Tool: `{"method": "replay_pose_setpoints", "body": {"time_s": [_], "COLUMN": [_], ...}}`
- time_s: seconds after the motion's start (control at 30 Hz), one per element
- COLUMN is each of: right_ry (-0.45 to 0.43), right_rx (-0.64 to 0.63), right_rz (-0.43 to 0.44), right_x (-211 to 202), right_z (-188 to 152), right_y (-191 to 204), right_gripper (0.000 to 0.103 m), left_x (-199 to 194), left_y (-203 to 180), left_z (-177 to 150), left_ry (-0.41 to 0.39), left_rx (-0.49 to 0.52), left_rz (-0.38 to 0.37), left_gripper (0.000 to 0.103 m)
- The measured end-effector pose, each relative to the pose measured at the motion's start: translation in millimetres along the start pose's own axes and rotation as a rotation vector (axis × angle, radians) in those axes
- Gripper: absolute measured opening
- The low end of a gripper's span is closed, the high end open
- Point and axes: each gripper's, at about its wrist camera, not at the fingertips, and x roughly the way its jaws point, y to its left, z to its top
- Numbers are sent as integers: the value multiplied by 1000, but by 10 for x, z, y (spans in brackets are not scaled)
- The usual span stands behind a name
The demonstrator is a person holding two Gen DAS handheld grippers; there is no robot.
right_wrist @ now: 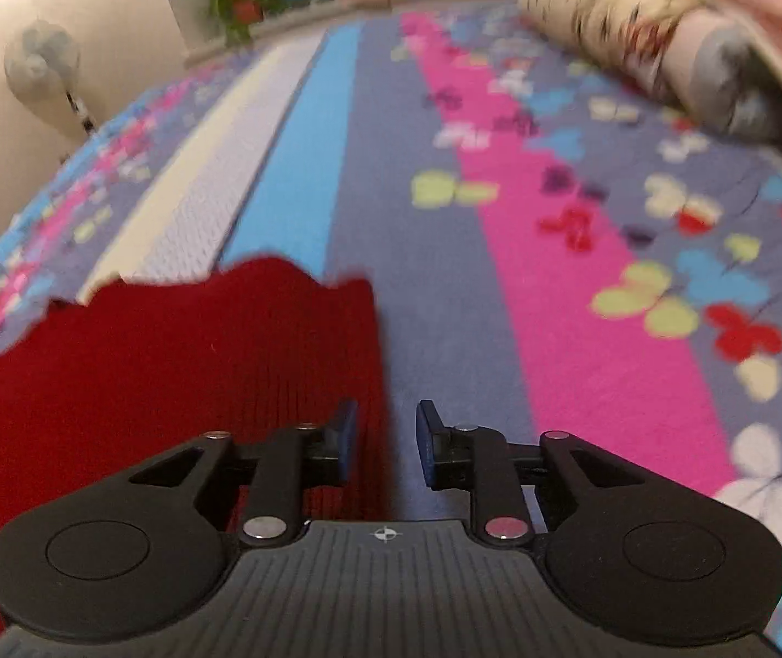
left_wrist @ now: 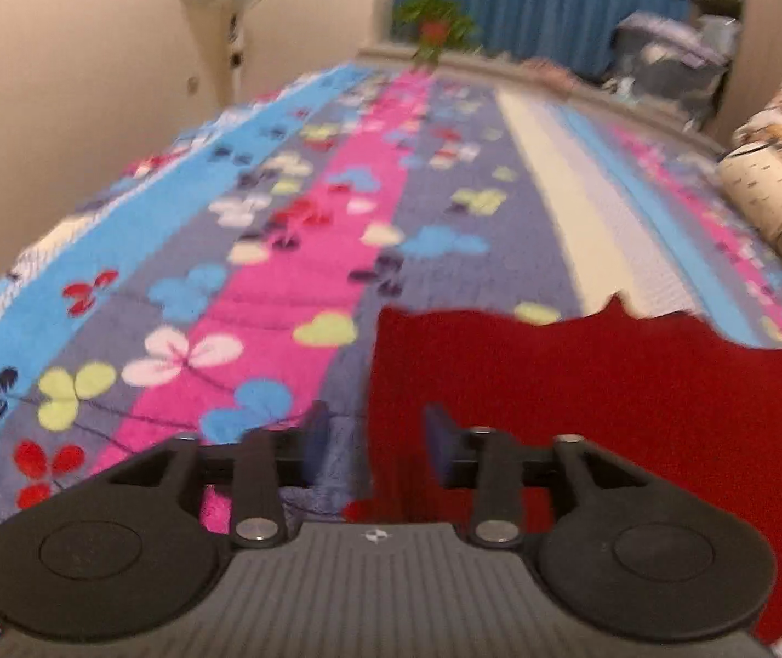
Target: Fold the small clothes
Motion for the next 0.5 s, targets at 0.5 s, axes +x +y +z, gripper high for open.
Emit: {"method": "replay_pose_setpoints", "body": {"time_s": [0.5], "right_ry": [261], "right_rx": [38], "right_rz": [112], "right_x": [-229], "right_z": [-412], "right_y": [-193], "right_gripper": [38], "left_x": [-253], "left_y": [303], "left_z": [-560], "left_ry": [299], "left_rx": [-27], "left_rz": [-262], "left_gripper": [47]}}
